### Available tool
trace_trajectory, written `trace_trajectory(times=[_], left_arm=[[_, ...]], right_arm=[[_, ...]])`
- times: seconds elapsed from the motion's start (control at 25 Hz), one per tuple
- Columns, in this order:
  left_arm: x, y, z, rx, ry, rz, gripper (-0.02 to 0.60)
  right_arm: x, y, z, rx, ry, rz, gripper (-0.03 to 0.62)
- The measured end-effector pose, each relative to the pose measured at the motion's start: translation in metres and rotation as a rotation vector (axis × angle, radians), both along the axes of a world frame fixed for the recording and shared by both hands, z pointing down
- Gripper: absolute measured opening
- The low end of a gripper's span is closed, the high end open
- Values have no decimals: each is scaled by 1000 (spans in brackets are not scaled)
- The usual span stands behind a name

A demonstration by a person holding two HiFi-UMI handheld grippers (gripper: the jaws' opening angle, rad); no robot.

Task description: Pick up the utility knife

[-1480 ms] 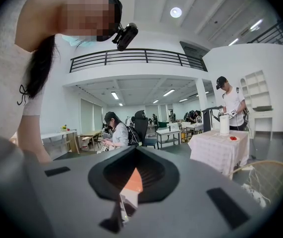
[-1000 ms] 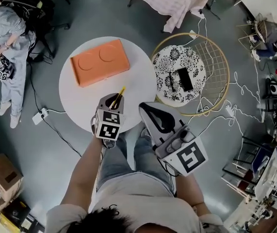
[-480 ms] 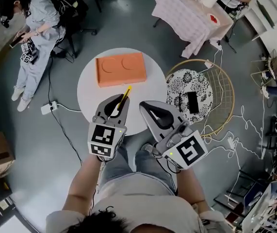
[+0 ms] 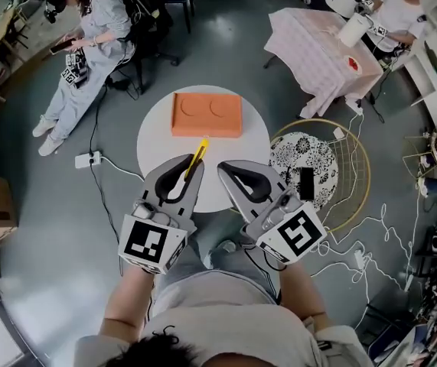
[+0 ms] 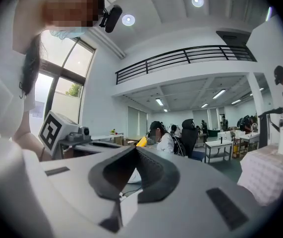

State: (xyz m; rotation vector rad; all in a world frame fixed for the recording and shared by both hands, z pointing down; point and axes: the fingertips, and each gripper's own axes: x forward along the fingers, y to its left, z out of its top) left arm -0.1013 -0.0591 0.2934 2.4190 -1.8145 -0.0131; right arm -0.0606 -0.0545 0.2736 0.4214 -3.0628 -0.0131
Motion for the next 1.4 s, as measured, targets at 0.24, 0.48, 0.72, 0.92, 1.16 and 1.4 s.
trace_trajectory(times=[0.24,0.48,0.72,0.92,1.16,1.4], left_arm=[[2,31,-28,76,1,-37,55],[3,43,-42,114,3,-27,56],[5,47,-51,146,-10,-6,57],[3,48,-56,160,-10,3,57],[6,51,-59,170,-28,11,57],[11,49,-57,150,-40,18,57]], right_arm=[[-1,21,-10,26,-17,-63,8],[-4,29,-20,51,-38,-51,8],[-1,32,-27,70,-46,-25,8],[-3,34,-29,74,-44,-18,8],[-4,38,-31,79,-40,-23,7],[-4,36,-31,76,-42,-33,6]])
